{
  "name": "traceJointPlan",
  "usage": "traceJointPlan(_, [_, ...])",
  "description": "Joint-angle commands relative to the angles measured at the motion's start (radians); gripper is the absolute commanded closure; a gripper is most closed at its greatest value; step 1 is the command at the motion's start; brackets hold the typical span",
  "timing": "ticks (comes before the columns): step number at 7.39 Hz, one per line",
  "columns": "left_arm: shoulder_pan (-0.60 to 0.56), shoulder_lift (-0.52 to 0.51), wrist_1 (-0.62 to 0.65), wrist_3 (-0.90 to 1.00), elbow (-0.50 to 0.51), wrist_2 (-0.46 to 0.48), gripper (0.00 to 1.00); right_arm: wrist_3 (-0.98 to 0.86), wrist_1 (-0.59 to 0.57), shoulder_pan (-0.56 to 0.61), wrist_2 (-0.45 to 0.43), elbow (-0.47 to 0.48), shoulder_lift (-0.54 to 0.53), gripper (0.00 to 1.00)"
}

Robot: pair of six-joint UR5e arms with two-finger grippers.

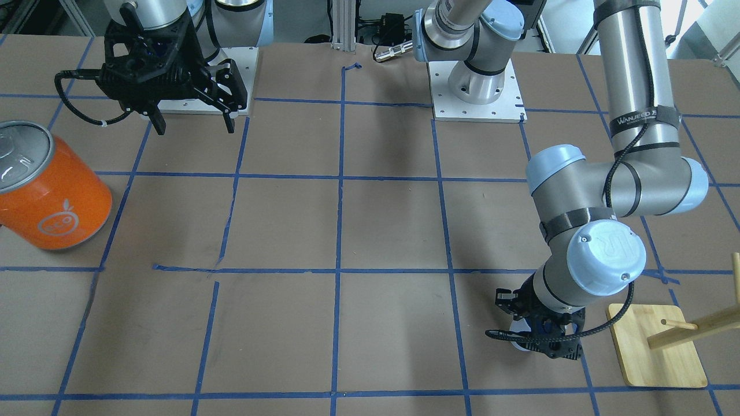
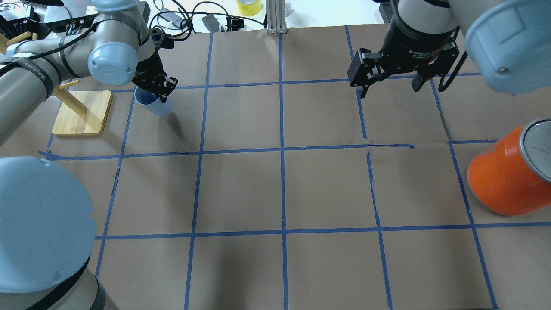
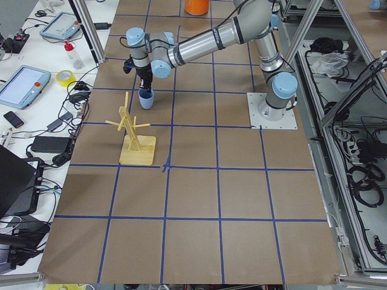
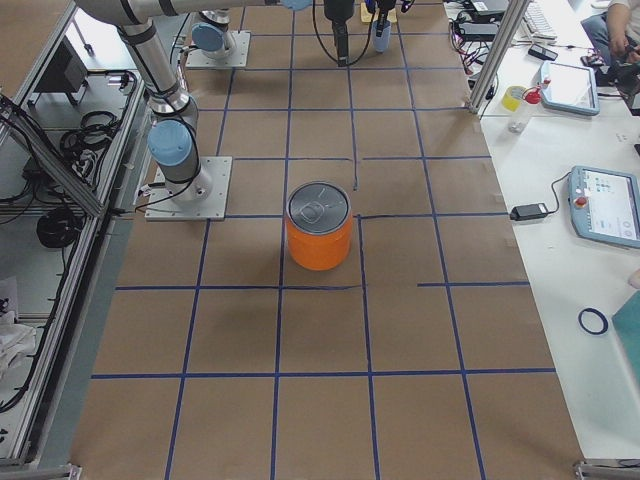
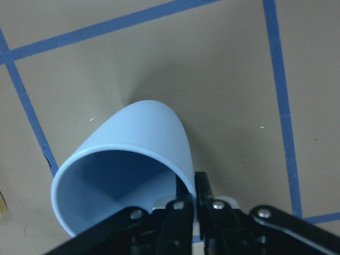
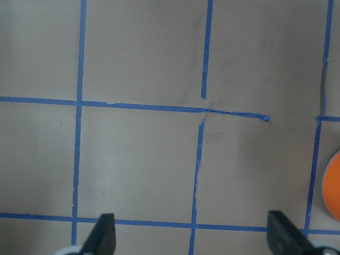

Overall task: Flip cup
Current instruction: 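Carry the cup toward the wooden stand and set it upright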

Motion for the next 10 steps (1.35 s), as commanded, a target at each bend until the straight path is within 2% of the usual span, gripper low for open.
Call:
traceJointPlan(1, [0.0, -0.002, 0.003, -0.004, -0.006, -0.005, 0.93, 0.002, -0.001, 0.0, -0.001, 0.0, 0.0, 0.0])
traceJointPlan(2, [-0.001, -0.002, 0.003, 0.005, -0.006, -0.003, 0.75, 0.002, -0.001, 0.0, -0.001, 0.0, 0.0, 0.0])
traceJointPlan(3, [-0.001, -0.002, 0.003, 0.006, -0.002, -0.005, 0.38, 0.002, -0.001, 0.0, -0.001, 0.0, -0.001, 0.0])
traceJointPlan(4, [-0.001, 0.007, 0.003, 0.005, -0.003, -0.003, 0.17, 0.003, -0.001, 0.0, -0.001, 0.0, 0.0, 0.0])
traceJointPlan(6, [-0.009, 0.073, -0.009, -0.004, 0.033, 0.0, 0.01, 0.003, -0.001, 0.0, -0.001, 0.0, -0.001, 0.0])
traceJointPlan(8, [-0.02, 0.17, -0.107, -0.038, 0.041, -0.002, 0.0, -0.014, -0.001, 0.0, 0.01, 0.002, 0.0, 0.0])
traceJointPlan(10, [-0.062, 0.288, -0.231, -0.162, 0.066, -0.025, 0.0, -0.012, 0.011, 0.0, 0.017, 0.002, -0.001, 0.0])
